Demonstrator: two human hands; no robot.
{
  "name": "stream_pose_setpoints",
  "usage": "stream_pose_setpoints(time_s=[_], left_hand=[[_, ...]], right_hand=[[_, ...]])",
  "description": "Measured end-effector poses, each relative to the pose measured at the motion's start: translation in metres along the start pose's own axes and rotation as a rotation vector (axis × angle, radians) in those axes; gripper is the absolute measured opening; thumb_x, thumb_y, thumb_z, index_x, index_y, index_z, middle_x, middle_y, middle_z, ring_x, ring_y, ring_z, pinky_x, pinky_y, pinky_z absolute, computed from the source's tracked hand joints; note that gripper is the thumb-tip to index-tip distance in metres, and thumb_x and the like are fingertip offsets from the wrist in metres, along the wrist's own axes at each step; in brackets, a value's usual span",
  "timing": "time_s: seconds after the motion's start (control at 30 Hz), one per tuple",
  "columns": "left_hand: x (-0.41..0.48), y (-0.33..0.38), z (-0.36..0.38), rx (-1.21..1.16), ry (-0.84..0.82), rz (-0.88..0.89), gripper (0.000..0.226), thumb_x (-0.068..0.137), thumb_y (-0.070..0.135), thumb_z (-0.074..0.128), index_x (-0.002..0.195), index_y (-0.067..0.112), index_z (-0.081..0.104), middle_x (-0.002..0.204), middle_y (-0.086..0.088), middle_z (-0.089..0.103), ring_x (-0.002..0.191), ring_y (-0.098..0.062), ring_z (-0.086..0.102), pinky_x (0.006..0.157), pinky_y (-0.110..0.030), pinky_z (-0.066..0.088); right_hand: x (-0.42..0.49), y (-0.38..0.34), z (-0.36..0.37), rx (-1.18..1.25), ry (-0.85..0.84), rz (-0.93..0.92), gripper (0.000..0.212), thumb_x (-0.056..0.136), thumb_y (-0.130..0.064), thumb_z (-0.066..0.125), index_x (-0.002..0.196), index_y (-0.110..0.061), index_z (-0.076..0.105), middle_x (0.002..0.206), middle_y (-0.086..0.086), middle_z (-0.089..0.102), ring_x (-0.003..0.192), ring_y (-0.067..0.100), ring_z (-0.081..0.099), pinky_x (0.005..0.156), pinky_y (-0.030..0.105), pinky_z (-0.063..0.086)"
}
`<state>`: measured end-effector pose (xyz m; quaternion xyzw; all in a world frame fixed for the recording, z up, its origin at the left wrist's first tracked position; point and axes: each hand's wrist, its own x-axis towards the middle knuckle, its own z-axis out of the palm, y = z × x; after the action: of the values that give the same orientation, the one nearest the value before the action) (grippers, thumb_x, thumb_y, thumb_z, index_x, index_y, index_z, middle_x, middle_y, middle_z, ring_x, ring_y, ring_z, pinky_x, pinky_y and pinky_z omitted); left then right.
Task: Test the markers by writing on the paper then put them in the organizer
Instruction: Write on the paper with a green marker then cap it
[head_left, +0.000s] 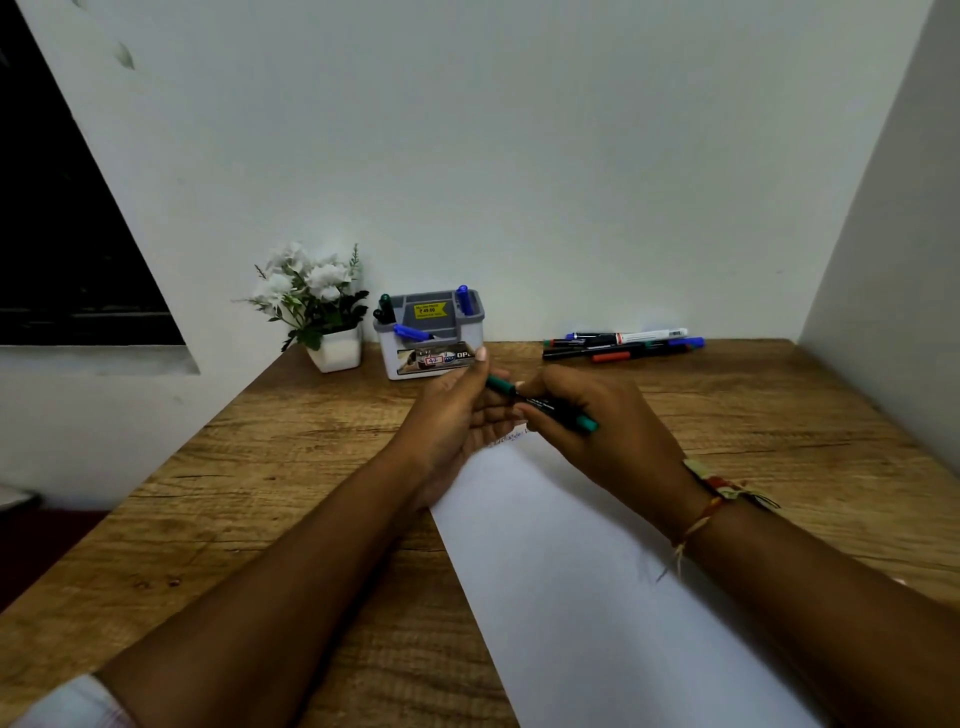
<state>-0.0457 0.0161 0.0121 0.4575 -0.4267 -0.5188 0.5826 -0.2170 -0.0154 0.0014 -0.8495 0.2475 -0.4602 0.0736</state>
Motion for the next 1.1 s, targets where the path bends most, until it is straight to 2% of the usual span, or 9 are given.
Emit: stream_pose_setpoints(time_s=[0.1,0.33,0.43,0.53,0.6,0.67,0.73,0.93,1.1], left_hand=[[-0.002,0.002,-0.001,-0.018,-0.004,0.008,0.052,0.1,0.042,0.048,0.12,-0.004,0.059,0.093,-0.02,0.069,0.081,-0.021,0.069,0.09,-0.038,0.054],[0.001,-0.002,0.0,-0.013,-0.03,0.05,0.028,0.102,0.022,0.05,0.121,0.006,0.061,0.096,-0.012,0.068,0.077,-0.014,0.068,0.075,-0.029,0.059],[0.006,-0.005,-0.002,0.044,-0.012,0.099,0.02,0.103,0.021,0.047,0.112,0.012,0.063,0.092,-0.003,0.073,0.086,-0.018,0.07,0.079,-0.034,0.059],[0.008,-0.007,-0.005,0.127,-0.015,0.155,0.022,0.104,0.019,0.045,0.118,0.012,0.061,0.102,-0.007,0.074,0.094,-0.021,0.071,0.083,-0.036,0.059],[0.008,-0.008,-0.005,0.176,-0.036,0.18,0.026,0.105,0.019,0.045,0.126,0.009,0.057,0.108,-0.012,0.07,0.094,-0.022,0.07,0.083,-0.037,0.059],[0.007,-0.007,-0.004,0.194,-0.061,0.197,0.028,0.104,0.019,0.046,0.129,0.008,0.054,0.106,-0.012,0.07,0.091,-0.022,0.07,0.08,-0.037,0.06],[0.006,-0.007,-0.002,0.197,-0.07,0.205,0.029,0.103,0.018,0.049,0.13,0.008,0.052,0.109,-0.014,0.07,0.091,-0.021,0.071,0.077,-0.035,0.06],[0.011,-0.004,-0.007,0.262,0.0,0.247,0.03,0.1,0.021,0.054,0.13,0.014,0.052,0.11,-0.007,0.073,0.095,-0.016,0.072,0.077,-0.036,0.06],[0.023,-0.01,-0.026,0.557,0.196,0.302,0.036,0.094,0.036,0.064,0.125,0.022,0.056,0.096,0.006,0.072,0.096,-0.012,0.067,0.089,-0.041,0.055]], right_hand=[[0.001,0.0,0.0,0.015,-0.001,-0.003,0.016,0.092,-0.02,0.074,0.105,-0.011,0.075,0.098,-0.02,0.063,0.085,-0.005,0.06,0.073,0.003,0.041],[0.002,-0.003,-0.002,-0.015,-0.096,-0.061,0.022,0.088,-0.009,0.077,0.109,-0.009,0.071,0.098,-0.009,0.069,0.087,0.007,0.062,0.072,-0.001,0.043],[0.001,0.0,-0.005,-0.016,-0.246,0.009,0.046,0.088,-0.003,0.07,0.132,-0.016,0.066,0.118,-0.009,0.07,0.095,0.009,0.068,0.077,0.013,0.055],[0.0,0.001,-0.004,0.043,-0.285,0.129,0.062,0.084,0.01,0.047,0.135,-0.019,0.064,0.127,-0.001,0.072,0.101,0.01,0.071,0.084,0.021,0.056],[0.0,-0.004,-0.001,0.261,-0.289,0.337,0.048,0.093,0.011,0.044,0.126,-0.017,0.066,0.117,0.002,0.076,0.097,0.006,0.073,0.079,0.018,0.058],[0.002,-0.009,0.003,0.457,-0.239,0.543,0.022,0.101,-0.004,0.059,0.12,-0.013,0.065,0.106,0.009,0.078,0.093,0.012,0.076,0.074,0.024,0.06],[0.004,-0.012,0.006,0.539,-0.179,0.679,0.019,0.097,-0.016,0.071,0.114,-0.013,0.063,0.098,0.011,0.079,0.085,0.013,0.077,0.069,0.025,0.06],[0.018,-0.016,0.004,0.552,-0.126,0.815,0.003,0.095,-0.016,0.073,0.097,-0.014,0.073,0.081,0.001,0.074,0.07,0.002,0.068,0.057,0.014,0.051],[0.051,0.016,-0.012,0.514,0.108,0.906,0.014,0.094,-0.012,0.073,0.081,-0.009,0.067,0.07,0.005,0.069,0.054,0.006,0.062,0.05,0.018,0.05]])
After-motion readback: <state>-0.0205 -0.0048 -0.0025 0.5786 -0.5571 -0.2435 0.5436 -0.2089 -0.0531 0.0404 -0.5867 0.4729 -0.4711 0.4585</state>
